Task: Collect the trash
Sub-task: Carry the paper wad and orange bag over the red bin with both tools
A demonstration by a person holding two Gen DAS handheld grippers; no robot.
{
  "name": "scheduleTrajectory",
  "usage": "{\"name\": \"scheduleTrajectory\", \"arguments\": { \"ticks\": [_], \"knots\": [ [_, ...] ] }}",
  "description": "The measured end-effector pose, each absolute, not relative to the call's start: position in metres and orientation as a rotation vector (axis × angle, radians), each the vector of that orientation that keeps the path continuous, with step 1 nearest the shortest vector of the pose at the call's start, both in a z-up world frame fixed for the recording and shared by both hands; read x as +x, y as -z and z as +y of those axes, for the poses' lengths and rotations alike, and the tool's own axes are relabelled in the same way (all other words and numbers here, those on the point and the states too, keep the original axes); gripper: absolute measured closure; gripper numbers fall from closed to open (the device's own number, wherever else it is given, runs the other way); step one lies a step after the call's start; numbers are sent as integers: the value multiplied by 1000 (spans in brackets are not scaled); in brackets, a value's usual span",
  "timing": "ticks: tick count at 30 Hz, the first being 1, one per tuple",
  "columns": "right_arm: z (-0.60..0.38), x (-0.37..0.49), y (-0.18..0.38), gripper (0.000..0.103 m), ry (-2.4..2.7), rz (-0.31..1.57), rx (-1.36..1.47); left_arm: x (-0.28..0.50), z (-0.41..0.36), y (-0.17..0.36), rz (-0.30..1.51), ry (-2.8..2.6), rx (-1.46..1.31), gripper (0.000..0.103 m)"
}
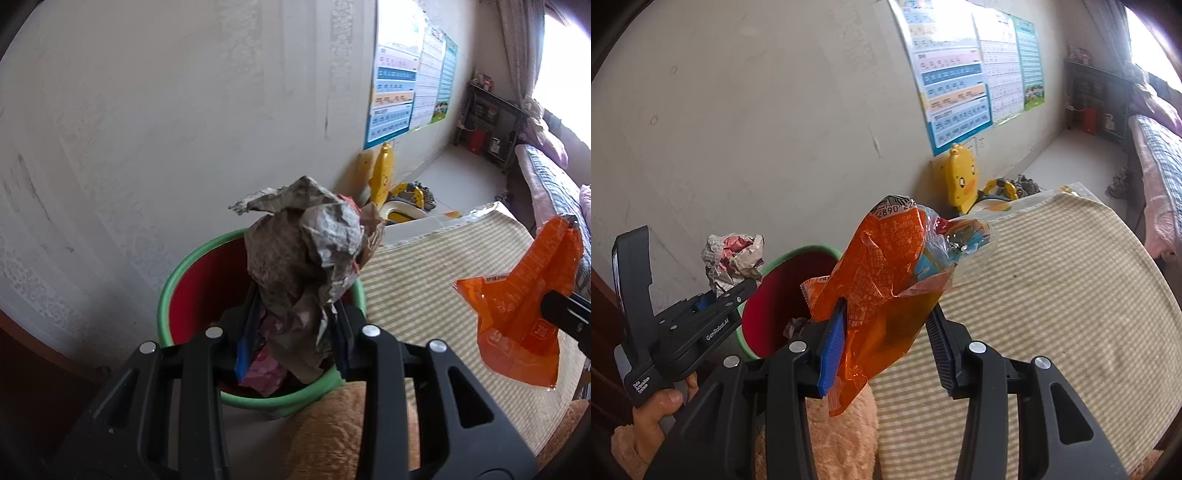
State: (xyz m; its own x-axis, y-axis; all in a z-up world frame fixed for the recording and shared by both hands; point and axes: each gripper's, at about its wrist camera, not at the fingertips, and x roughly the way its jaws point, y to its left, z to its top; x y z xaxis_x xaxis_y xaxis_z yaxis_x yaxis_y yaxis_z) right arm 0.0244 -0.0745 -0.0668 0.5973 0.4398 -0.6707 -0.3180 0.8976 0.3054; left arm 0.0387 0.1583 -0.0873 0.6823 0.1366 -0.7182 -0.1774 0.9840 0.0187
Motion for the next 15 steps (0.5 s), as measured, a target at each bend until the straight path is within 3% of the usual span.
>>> {"name": "scheduleTrajectory", "arguments": {
  "ticks": [15],
  "knots": [
    [-20,44,67,62,-521,835,99,33,205,102,829,-266,-100,70]
  ]
}}
